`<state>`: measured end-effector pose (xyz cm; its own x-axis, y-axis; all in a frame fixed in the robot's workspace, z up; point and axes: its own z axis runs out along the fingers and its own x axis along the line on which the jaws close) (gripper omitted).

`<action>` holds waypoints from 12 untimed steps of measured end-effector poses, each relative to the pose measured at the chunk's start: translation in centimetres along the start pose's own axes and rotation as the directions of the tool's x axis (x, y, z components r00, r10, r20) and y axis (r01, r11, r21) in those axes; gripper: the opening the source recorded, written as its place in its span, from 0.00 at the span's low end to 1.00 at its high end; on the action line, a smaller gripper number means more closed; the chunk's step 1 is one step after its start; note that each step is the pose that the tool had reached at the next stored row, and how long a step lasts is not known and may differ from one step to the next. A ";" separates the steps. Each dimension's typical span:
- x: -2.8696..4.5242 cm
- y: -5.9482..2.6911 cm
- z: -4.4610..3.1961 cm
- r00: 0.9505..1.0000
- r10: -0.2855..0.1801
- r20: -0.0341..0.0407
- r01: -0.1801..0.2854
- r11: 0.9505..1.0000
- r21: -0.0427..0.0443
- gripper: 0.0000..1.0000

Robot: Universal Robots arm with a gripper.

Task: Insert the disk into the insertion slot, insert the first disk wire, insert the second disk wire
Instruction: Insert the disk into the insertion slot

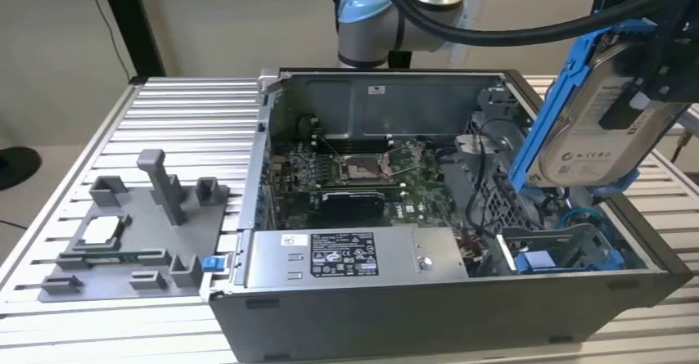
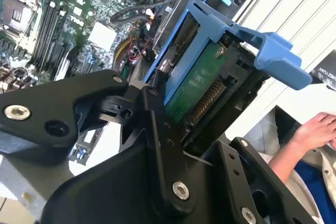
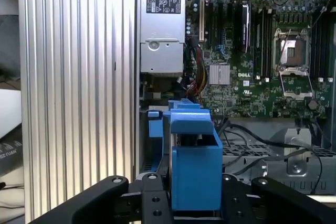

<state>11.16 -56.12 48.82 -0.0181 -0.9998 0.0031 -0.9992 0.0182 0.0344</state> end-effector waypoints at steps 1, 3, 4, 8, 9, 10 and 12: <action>0.03 -0.05 0.05 1.000 0.000 0.000 0.000 1.000 0.000 0.00; 0.10 -0.17 0.19 1.000 0.000 0.000 0.000 1.000 0.000 0.00; 0.13 -0.23 0.25 1.000 0.000 0.000 0.000 1.000 0.000 0.00; 0.31 -0.45 0.50 1.000 0.000 0.000 0.000 1.000 0.000 0.00; 0.34 -0.50 0.54 1.000 0.000 0.000 0.000 1.000 0.000 0.00; 0.34 -0.51 0.54 1.000 0.000 0.000 0.000 1.000 0.000 0.00; 0.34 -0.52 0.54 1.000 0.000 0.000 0.000 1.000 0.000 0.00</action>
<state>11.65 -56.47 48.26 -0.0183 -0.9998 0.0034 -0.9992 0.0184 0.0346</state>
